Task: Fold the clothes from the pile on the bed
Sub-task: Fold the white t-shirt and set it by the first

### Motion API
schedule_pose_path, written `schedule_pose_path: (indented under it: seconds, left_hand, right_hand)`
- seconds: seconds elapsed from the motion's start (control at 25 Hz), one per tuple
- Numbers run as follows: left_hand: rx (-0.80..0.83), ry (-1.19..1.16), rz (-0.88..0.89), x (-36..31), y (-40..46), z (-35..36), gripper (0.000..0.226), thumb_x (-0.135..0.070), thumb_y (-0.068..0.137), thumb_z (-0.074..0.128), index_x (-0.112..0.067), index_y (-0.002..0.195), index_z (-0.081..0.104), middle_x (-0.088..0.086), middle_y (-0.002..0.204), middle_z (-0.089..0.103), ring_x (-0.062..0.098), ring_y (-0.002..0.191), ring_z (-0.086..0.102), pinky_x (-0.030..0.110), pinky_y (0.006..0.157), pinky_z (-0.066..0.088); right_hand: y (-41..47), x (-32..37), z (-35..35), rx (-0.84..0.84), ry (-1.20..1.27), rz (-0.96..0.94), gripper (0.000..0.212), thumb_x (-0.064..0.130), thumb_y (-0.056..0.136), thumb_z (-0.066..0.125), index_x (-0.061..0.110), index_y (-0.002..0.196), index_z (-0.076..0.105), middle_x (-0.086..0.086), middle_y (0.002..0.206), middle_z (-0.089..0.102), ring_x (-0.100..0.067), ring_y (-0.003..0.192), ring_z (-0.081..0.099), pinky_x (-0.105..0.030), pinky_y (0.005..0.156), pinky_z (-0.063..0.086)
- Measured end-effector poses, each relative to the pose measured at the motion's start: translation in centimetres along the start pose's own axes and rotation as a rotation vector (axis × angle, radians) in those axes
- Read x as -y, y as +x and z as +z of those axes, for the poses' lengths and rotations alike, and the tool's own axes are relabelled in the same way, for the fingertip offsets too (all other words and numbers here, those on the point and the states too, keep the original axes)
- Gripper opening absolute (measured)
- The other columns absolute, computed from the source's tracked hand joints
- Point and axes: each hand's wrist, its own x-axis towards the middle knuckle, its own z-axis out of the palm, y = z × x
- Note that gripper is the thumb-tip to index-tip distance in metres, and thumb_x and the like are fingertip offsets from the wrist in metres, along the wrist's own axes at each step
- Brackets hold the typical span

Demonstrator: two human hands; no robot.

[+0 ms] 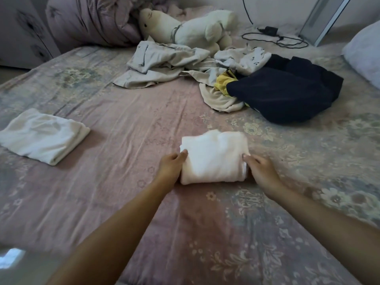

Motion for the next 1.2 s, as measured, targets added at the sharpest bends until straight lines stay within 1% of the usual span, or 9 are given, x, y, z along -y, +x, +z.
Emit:
schedule_pose_path:
  seconds: [0.2,0.4,0.52,0.6,0.76,0.92,1.0,1.08,1.2]
  left_hand:
    - [-0.240,0.180,-0.060,0.5,1.1,1.0,0.036,-0.027,0.096,0.048,-0.006,0.068,0.053,0.006,0.070,0.057,0.025,0.077,0.055,0.035,0.068,0.043]
    - [-0.390,0.508,0.007,-0.6,0.1,3.1,0.031,-0.020,0.100,0.036,0.002,0.110,0.055,0.020,0.114,0.060,0.036,0.105,0.057,0.038,0.082,0.042]
    - [-0.543,0.637,0.242,-1.6,-0.3,4.7,0.022,-0.015,0.096,0.041,0.000,0.105,0.056,0.021,0.101,0.063,0.039,0.093,0.063,0.044,0.072,0.047]
    - [-0.469,0.659,0.153,-1.4,0.1,4.8,0.027,-0.021,0.099,0.034,-0.004,0.113,0.050,0.017,0.108,0.063,0.035,0.098,0.061,0.039,0.075,0.043]
    - [-0.289,1.155,0.058,2.0,2.1,3.4,0.031,-0.014,0.099,0.031,-0.005,0.120,0.052,0.011,0.120,0.056,0.027,0.106,0.058,0.034,0.075,0.042]
    - [-0.320,1.352,0.041,1.1,2.3,3.8,0.041,-0.010,0.096,0.028,-0.004,0.135,0.038,0.016,0.134,0.039,0.030,0.121,0.044,0.040,0.091,0.041]
    - [-0.359,1.239,0.411,0.1,2.1,4.7,0.051,-0.012,0.093,0.029,-0.003,0.143,0.030,0.019,0.147,0.032,0.034,0.135,0.034,0.044,0.109,0.024]
    - [-0.152,1.194,0.764,-0.1,2.4,5.9,0.058,-0.023,0.090,0.020,0.001,0.139,0.041,0.018,0.145,0.040,0.031,0.135,0.037,0.044,0.114,0.019]
    - [0.125,1.203,0.623,1.4,3.0,6.3,0.084,-0.045,0.078,-0.015,-0.015,0.150,0.014,0.004,0.158,0.011,0.018,0.147,0.004,0.032,0.115,-0.010]
  right_hand:
    - [1.9,0.6,2.6,-0.156,-0.216,0.227,0.037,0.020,0.094,0.042,0.008,0.058,0.044,-0.006,0.059,0.043,-0.023,0.066,0.043,-0.034,0.053,0.025]
    - [1.3,1.9,3.6,-0.220,-0.489,0.211,0.033,0.025,0.095,0.039,0.001,0.108,0.057,-0.021,0.102,0.062,-0.030,0.081,0.053,-0.033,0.068,0.034]
    - [0.4,2.5,5.8,-0.437,-0.748,-0.351,0.044,0.023,0.087,0.041,0.003,0.125,0.048,-0.021,0.118,0.058,-0.036,0.107,0.052,-0.043,0.086,0.040]
    - [0.5,2.2,7.7,-0.202,-0.929,-0.705,0.055,0.033,0.088,0.033,0.011,0.137,0.041,-0.018,0.137,0.048,-0.030,0.128,0.039,-0.042,0.103,0.028]
    - [3.4,2.1,8.3,0.302,-1.106,-0.264,0.061,0.058,0.093,0.012,0.037,0.149,0.004,0.006,0.160,-0.004,-0.016,0.144,-0.017,-0.057,0.111,-0.012]
    - [4.1,2.2,8.4,0.401,-1.095,-0.223,0.060,0.056,0.095,0.015,0.037,0.150,-0.001,0.006,0.159,-0.007,-0.016,0.144,-0.019,-0.058,0.112,-0.011]
    - [4.0,3.0,7.2,0.399,-1.018,-0.255,0.055,0.046,0.100,0.016,0.031,0.151,0.005,0.006,0.160,0.000,-0.014,0.146,-0.008,-0.051,0.116,-0.005]
    - [4.5,3.3,5.8,0.303,-0.963,-0.261,0.053,0.037,0.102,0.018,0.022,0.152,0.009,0.002,0.160,0.006,-0.013,0.146,0.002,-0.041,0.118,0.002]
    - [4.8,2.1,5.2,0.287,-1.034,-0.176,0.056,0.041,0.100,0.016,0.026,0.151,-0.001,0.006,0.160,-0.006,-0.012,0.146,-0.008,-0.041,0.118,-0.006]
